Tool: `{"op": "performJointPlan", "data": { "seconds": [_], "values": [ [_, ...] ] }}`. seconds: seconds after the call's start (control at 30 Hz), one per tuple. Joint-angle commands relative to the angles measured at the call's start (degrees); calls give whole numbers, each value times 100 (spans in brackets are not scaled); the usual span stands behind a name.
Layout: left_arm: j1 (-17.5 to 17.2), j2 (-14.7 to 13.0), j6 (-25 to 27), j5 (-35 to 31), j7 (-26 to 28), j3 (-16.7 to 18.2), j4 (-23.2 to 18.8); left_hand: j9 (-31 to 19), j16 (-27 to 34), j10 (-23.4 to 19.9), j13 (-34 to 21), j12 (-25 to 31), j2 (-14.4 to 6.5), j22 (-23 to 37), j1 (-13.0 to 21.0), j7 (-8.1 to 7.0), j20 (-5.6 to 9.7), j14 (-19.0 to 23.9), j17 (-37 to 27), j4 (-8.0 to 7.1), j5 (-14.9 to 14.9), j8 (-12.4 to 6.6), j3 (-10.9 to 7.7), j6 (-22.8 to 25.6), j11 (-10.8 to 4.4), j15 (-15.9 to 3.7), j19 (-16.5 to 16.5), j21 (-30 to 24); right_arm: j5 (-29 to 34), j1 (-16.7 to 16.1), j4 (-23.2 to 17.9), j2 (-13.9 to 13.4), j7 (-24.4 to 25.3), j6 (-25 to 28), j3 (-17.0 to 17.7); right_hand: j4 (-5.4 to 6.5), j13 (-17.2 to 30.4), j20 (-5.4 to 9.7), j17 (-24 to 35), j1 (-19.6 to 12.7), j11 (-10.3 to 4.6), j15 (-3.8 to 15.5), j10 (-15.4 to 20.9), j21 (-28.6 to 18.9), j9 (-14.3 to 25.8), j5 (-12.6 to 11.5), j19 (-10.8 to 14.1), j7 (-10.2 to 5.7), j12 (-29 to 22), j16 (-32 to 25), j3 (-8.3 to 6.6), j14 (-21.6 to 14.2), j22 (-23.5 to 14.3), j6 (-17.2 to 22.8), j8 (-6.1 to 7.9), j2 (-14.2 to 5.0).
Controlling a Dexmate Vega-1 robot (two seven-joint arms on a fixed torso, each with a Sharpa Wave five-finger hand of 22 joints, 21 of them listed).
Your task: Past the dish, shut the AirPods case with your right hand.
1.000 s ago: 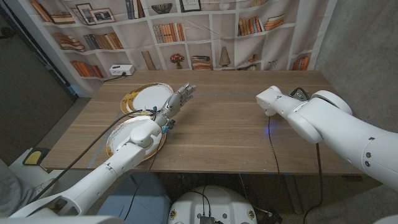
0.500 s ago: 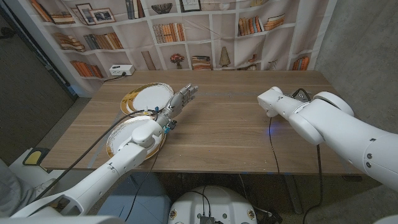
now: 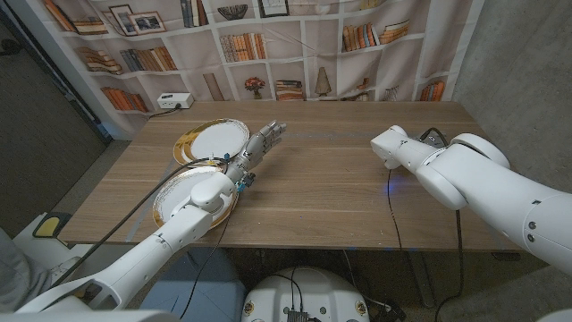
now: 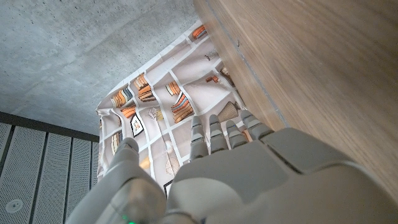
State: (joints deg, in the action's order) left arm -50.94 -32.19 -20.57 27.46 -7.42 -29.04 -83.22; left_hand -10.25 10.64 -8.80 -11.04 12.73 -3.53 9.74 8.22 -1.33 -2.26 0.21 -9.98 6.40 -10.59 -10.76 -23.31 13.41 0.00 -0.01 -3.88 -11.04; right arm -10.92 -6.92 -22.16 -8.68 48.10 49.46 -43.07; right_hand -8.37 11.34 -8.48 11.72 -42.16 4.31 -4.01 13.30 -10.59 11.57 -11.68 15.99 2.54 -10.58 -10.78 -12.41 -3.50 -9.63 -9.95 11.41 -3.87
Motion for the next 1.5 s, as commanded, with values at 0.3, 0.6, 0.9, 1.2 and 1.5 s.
{"op": "performJointPlan", "data": {
  "seconds": [0.3,0.6,0.9,1.2,1.5],
  "values": [
    [130,53,70,-68,-88,-106,-3,-20,-5,-109,-31,19,-9,25,-37,-11,-18,34,-16,35,5,-8,-21,24,-5,-40,17,1,51,-57,-267,-184,-236,221,13,20,8,28,20,-50,15,-4,-384,17,25,11,-88,-81,44,-33,40,56,-3,-114,-6,4],
    [129,37,85,-88,-100,-125,-41,-20,-4,-137,-31,26,-11,24,-40,-11,-18,44,-16,36,5,-25,-23,72,-15,-38,19,2,84,-169,-605,-345,-370,348,46,30,7,62,19,-52,-217,-10,-502,6,24,13,-131,-221,-51,-30,75,152,-3,17,50,14],
    [122,33,115,-102,-95,-144,-79,-20,-6,-153,-31,30,-11,24,-43,0,-20,42,-16,36,5,-29,-23,90,-11,-39,21,2,129,-294,-885,-495,-565,345,58,31,4,83,17,-66,-354,20,-596,20,23,10,-204,-274,-51,-3,81,281,-3,-19,30,5],
    [140,55,130,-123,-101,-178,-65,-19,-6,-158,-31,27,-11,24,-47,8,-18,50,-16,37,5,-32,-24,108,4,-40,20,2,154,-273,-771,-496,-755,205,41,27,1,126,14,-96,-492,97,-476,7,23,4,-207,-285,-121,-11,74,326,-3,-28,26,-23],
    [152,74,160,-133,-97,-203,-64,-19,-7,-173,-31,29,-11,24,-50,12,-18,52,-16,38,5,-34,-24,125,-5,-37,19,2,150,-338,-879,-570,-835,162,72,20,1,219,18,-179,-586,230,-423,7,23,-1,-234,-327,-152,-22,11,374,-3,-30,27,-147]
  ]
}}
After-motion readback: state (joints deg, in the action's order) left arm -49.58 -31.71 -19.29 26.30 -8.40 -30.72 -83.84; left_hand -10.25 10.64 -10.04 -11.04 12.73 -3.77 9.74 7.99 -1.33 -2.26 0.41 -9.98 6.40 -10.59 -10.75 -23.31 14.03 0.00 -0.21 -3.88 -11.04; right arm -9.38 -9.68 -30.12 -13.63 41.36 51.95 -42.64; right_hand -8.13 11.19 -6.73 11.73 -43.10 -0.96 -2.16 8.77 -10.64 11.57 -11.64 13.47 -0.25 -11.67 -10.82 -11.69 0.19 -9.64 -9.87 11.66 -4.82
